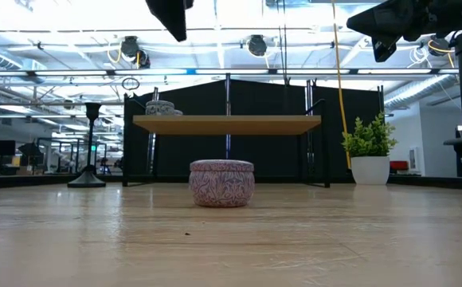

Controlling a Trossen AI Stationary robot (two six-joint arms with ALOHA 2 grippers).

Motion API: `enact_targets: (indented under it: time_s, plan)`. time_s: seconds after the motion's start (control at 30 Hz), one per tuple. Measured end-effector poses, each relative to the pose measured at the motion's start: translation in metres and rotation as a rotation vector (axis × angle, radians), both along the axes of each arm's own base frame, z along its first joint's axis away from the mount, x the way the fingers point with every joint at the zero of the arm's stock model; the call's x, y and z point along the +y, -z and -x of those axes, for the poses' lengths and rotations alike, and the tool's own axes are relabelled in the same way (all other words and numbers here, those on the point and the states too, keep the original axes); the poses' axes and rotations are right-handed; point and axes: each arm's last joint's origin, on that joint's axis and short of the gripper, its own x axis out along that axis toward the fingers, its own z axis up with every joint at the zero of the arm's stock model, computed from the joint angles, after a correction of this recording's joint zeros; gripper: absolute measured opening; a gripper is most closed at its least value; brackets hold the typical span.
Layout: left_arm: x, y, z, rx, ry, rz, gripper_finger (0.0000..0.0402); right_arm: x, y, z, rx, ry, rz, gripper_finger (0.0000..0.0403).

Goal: Pick & Place candle stick holders
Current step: Put the pink scented candle on the shelf

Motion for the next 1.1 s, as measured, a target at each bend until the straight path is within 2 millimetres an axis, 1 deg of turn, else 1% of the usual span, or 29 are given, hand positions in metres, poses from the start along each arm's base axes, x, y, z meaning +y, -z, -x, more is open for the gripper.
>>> enact_targets:
  time_s: [0.17, 0.4, 0.5, 0.57, 0.7, 0.87, 1.1]
  plan:
    - [-0.008, 0.021, -0.013, 0.048, 0.022, 0.029, 0.0349, 0.000, 0.000, 0.000, 0.001, 0.000, 0.000, 0.0004]
    - [-0.012, 0.047, -0.036, 0.036, -0.005, 0.042, 0.0349, 0.000, 0.000, 0.000, 0.004, 0.000, 0.001, 0.0004]
    - [-0.012, 0.057, -0.045, 0.027, 0.000, 0.076, 0.0349, 0.000, 0.001, 0.000, 0.006, 0.000, 0.001, 0.0004]
    - [-0.011, 0.060, -0.050, 0.014, 0.007, 0.100, 0.0349, 0.000, 0.001, 0.000, 0.006, 0.000, 0.001, 0.0004]
    - [-0.006, 0.067, -0.058, -0.004, 0.004, 0.089, 0.0349, 0.000, 0.001, 0.000, 0.006, -0.001, 0.001, 0.0004]
    - [0.002, 0.075, -0.062, 0.013, -0.022, 0.063, 0.0349, 0.000, 0.001, 0.000, 0.011, -0.001, 0.001, 0.0004]
    - [0.010, 0.086, -0.068, 0.034, -0.073, 0.073, 0.0349, 0.000, 0.001, 0.000, 0.015, -0.001, 0.002, 0.0004]
